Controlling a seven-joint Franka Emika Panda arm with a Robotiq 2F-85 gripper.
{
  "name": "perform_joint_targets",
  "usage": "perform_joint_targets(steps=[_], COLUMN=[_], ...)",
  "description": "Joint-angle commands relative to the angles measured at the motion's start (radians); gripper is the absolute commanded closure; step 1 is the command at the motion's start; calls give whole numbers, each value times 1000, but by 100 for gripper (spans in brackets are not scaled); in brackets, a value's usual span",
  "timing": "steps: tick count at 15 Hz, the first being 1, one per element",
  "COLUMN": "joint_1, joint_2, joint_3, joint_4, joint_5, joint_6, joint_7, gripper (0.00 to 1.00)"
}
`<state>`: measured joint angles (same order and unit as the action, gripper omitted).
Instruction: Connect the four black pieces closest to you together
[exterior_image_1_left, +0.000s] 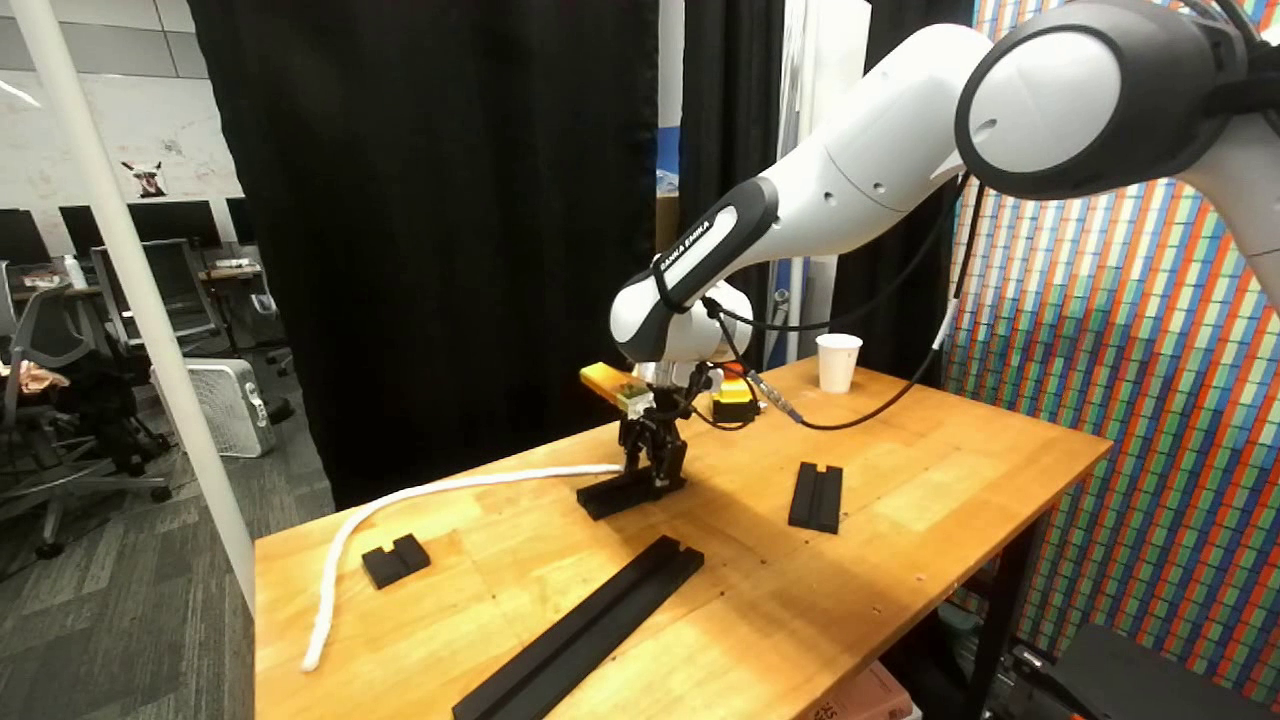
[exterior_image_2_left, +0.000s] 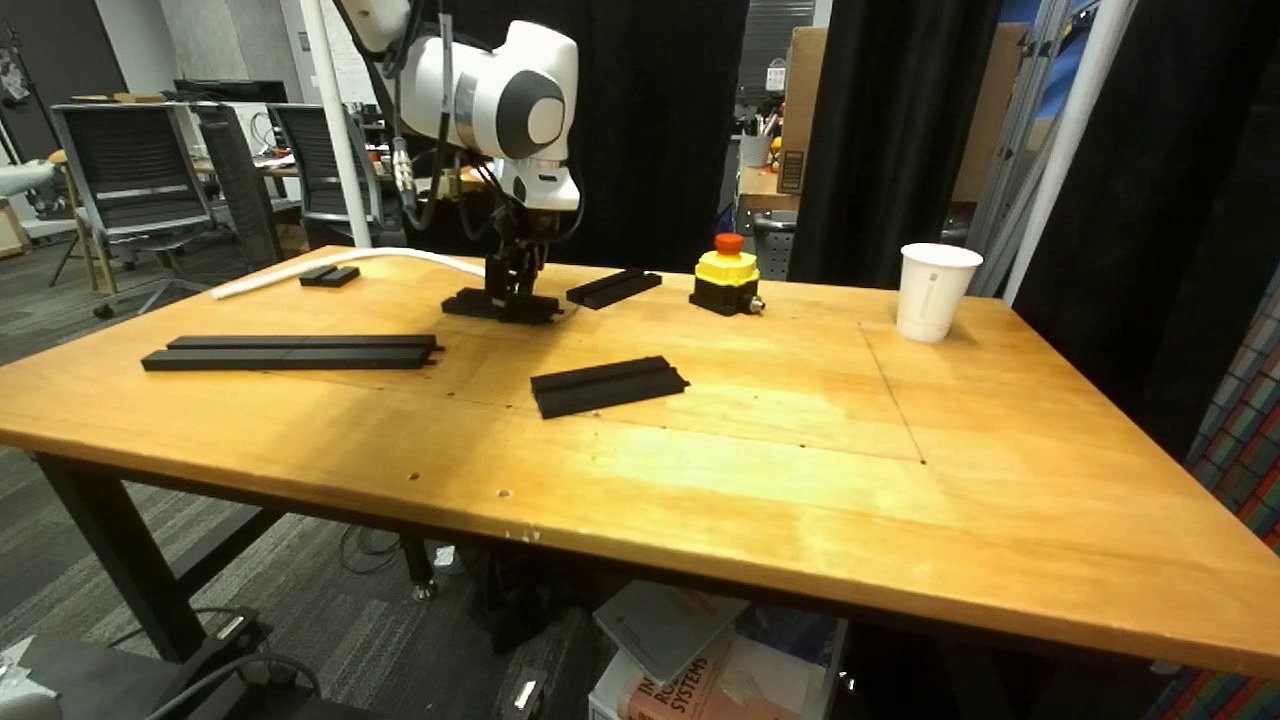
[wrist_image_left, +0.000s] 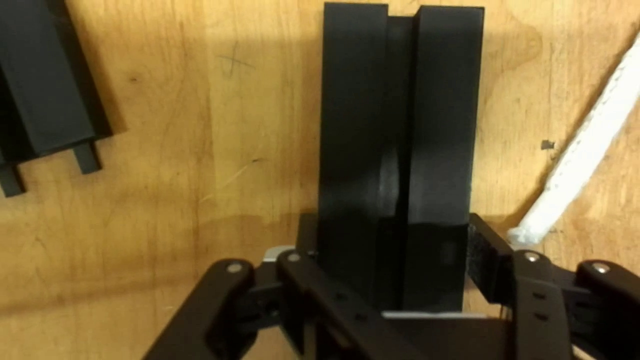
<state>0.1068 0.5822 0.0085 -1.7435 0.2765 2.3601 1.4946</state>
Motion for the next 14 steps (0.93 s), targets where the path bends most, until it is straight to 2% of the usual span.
perform_joint_targets(steps=[1,6,14], joint_1=[0,-6,-41], joint_2=[12,-38,-192], joint_3=[-8,-24,-57], joint_4=[23,-30,-256], joint_5=[-11,-33,-35], joint_6=[-24,-43,0], joint_7=[-18,-62,-165], gripper=[54,54,54])
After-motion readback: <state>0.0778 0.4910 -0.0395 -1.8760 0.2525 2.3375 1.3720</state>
